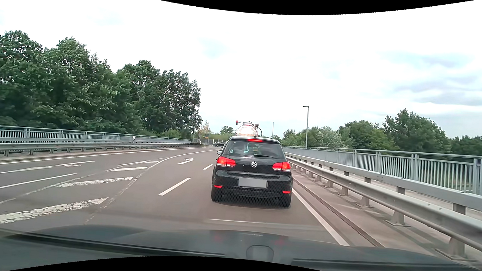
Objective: Follow the waypoints while adhering to traffic rules and regulations
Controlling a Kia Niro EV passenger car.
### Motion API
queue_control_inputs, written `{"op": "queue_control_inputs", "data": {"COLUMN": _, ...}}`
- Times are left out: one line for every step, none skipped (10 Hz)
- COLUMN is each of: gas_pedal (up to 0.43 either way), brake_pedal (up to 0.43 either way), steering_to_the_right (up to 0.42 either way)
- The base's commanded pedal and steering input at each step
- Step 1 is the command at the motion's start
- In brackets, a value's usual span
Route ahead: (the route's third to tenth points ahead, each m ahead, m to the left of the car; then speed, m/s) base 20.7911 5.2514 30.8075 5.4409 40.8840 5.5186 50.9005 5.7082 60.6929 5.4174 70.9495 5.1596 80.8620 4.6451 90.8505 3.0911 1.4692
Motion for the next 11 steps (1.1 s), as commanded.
{"op": "queue_control_inputs", "data": {"gas_pedal": 0.0, "brake_pedal": 0.207, "steering_to_the_right": -0.005}}
{"op": "queue_control_inputs", "data": {"gas_pedal": 0.0, "brake_pedal": 0.195, "steering_to_the_right": -0.005}}
{"op": "queue_control_inputs", "data": {"gas_pedal": 0.0, "brake_pedal": 0.183, "steering_to_the_right": -0.005}}
{"op": "queue_control_inputs", "data": {"gas_pedal": 0.0, "brake_pedal": 0.177, "steering_to_the_right": -0.005}}
{"op": "queue_control_inputs", "data": {"gas_pedal": 0.0, "brake_pedal": 0.159, "steering_to_the_right": -0.005}}
{"op": "queue_control_inputs", "data": {"gas_pedal": 0.0, "brake_pedal": 0.152, "steering_to_the_right": -0.005}}
{"op": "queue_control_inputs", "data": {"gas_pedal": 0.0, "brake_pedal": 0.146, "steering_to_the_right": -0.005}}
{"op": "queue_control_inputs", "data": {"gas_pedal": 0.0, "brake_pedal": 0.134, "steering_to_the_right": -0.005}}
{"op": "queue_control_inputs", "data": {"gas_pedal": 0.0, "brake_pedal": 0.116, "steering_to_the_right": -0.005}}
{"op": "queue_control_inputs", "data": {"gas_pedal": 0.0, "brake_pedal": 0.11, "steering_to_the_right": -0.005}}
{"op": "queue_control_inputs", "data": {"gas_pedal": 0.0, "brake_pedal": 0.11, "steering_to_the_right": -0.005}}
